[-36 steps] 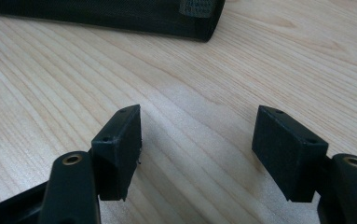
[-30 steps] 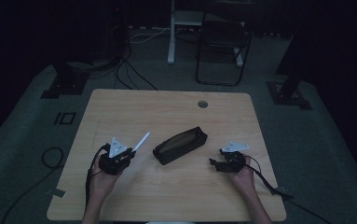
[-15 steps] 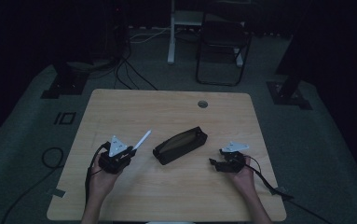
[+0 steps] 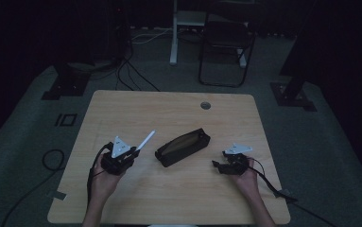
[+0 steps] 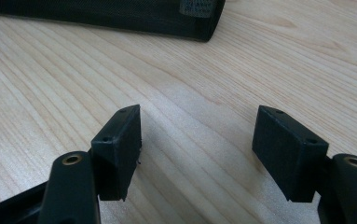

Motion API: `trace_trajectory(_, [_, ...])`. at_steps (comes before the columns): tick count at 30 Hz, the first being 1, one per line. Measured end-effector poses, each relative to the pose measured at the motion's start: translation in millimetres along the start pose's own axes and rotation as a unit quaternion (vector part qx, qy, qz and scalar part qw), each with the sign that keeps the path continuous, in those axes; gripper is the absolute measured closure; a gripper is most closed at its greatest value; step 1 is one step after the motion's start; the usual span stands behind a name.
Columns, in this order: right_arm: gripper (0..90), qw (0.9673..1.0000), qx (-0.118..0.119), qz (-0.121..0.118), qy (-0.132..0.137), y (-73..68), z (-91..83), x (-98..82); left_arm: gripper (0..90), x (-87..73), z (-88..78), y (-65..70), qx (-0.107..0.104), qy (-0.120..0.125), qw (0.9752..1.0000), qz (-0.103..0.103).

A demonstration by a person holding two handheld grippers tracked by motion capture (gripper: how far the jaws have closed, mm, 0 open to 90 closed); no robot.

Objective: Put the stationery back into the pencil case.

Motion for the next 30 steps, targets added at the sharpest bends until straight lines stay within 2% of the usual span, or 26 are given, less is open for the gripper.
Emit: trace_trajectory(30, [32.2,1.0,0.0,0.0,0.0,-0.1,0.0,0.0,78.8,15.7,1.9,11.1,-0.011,0.008,0.9998,0.015])
Point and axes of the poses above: each handheld gripper's, and its own axes: z roughly forward along the jaws, x roughly out of its top, y roughly to its right, the point moved 4 cm from there along z, roughly forward along the jaws, and after that the axes turned 3 degrees about -x, right-handed, at the moved point
